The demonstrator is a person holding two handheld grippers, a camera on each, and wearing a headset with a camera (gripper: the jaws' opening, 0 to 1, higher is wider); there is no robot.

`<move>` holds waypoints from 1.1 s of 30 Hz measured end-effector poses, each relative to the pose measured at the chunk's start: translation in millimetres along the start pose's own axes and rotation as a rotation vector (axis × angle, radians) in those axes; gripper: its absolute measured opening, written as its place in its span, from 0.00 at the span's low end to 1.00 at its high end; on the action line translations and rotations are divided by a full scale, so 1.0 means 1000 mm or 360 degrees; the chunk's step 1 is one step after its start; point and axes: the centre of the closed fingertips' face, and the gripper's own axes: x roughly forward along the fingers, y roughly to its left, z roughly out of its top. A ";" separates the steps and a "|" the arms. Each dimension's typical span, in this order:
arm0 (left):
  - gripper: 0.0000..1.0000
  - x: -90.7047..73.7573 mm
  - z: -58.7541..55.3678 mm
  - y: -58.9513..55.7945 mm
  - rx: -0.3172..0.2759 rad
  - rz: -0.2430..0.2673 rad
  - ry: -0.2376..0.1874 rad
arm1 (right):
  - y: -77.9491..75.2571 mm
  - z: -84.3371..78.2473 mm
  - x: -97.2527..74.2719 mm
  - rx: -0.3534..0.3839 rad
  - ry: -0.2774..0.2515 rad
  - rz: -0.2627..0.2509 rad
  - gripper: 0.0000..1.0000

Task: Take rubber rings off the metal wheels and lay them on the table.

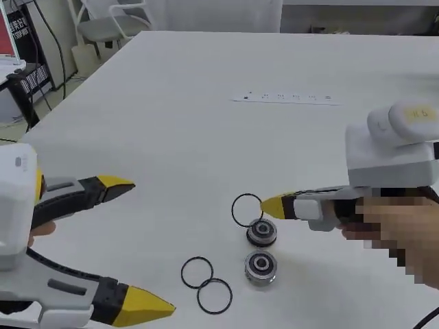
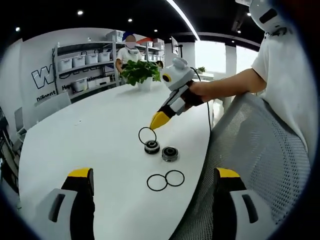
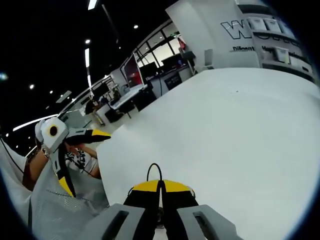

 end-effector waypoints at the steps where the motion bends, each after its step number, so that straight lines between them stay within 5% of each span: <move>1: 0.99 0.000 -0.003 -0.001 -0.0008 0.0001 0.0008 | 0.002 0.001 0.000 -0.0007 -0.0002 0.0006 0.00; 10: 0.98 0.002 -0.021 -0.011 -0.0075 -0.0011 0.0045 | 0.030 -0.001 0.010 -0.0061 0.0021 0.0126 0.00; 18: 0.94 0.001 -0.016 -0.006 -0.0158 0.0036 -0.0023 | 0.052 -0.027 0.028 -0.0118 0.0168 0.0241 0.00; 25: 0.90 0.001 -0.020 -0.007 -0.0179 0.0038 -0.0001 | 0.055 -0.052 0.038 -0.0156 0.0305 0.0278 0.00; 33: 0.88 0.000 -0.016 -0.006 -0.0237 0.0041 -0.0053 | 0.057 -0.072 0.047 -0.0119 0.0407 0.0309 0.00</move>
